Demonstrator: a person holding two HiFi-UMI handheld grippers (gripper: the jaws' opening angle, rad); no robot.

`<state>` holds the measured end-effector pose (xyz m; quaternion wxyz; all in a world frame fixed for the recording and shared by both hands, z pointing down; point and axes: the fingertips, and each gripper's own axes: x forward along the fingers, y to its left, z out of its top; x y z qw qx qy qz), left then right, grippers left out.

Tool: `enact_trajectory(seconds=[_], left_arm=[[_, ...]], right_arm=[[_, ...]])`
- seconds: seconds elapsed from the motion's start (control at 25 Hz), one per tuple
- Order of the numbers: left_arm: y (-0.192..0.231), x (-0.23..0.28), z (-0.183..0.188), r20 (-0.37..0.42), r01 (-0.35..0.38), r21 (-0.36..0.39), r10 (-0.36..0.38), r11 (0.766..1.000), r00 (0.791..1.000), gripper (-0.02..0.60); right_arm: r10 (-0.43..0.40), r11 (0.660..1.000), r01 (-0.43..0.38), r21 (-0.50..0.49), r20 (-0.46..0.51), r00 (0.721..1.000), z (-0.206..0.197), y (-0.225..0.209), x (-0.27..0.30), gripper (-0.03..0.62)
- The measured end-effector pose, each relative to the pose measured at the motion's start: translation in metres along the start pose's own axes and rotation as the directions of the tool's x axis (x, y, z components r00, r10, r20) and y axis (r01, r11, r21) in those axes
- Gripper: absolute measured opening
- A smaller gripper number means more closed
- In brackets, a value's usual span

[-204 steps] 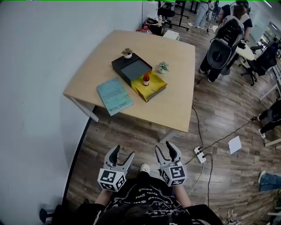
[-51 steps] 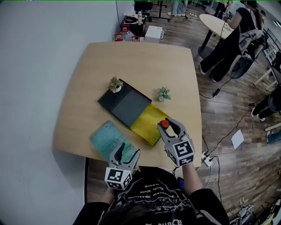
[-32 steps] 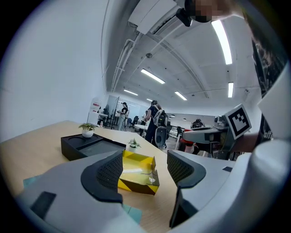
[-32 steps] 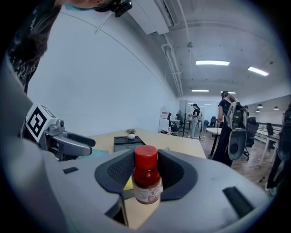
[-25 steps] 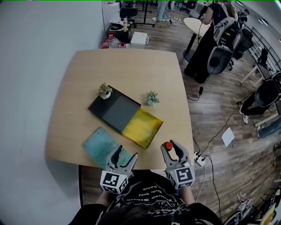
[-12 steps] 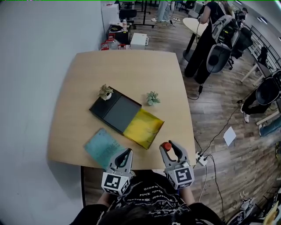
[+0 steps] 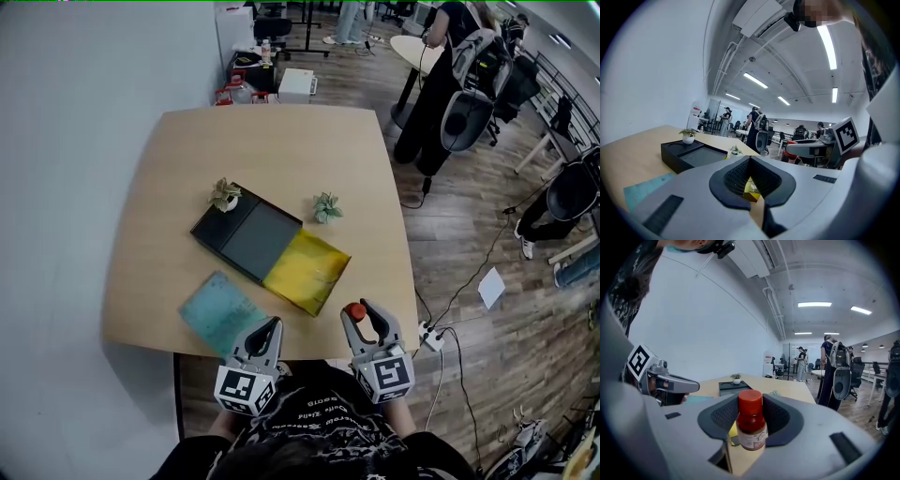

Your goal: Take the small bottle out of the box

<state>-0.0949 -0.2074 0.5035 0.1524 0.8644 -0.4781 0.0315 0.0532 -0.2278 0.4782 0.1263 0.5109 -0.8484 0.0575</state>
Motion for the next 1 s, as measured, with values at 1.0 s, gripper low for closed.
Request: enact_trajectory(seconds=[1.0], left_arm=[[-0.0057, 0.0055, -0.0027, -0.03, 0.019, 0.023, -0.018, 1.0, 0.999, 0.003]], right_arm=[[0.031, 0.999, -0.031, -0.018, -0.017, 0.999, -0.0058, -0.0021, 0.0052, 0.158]])
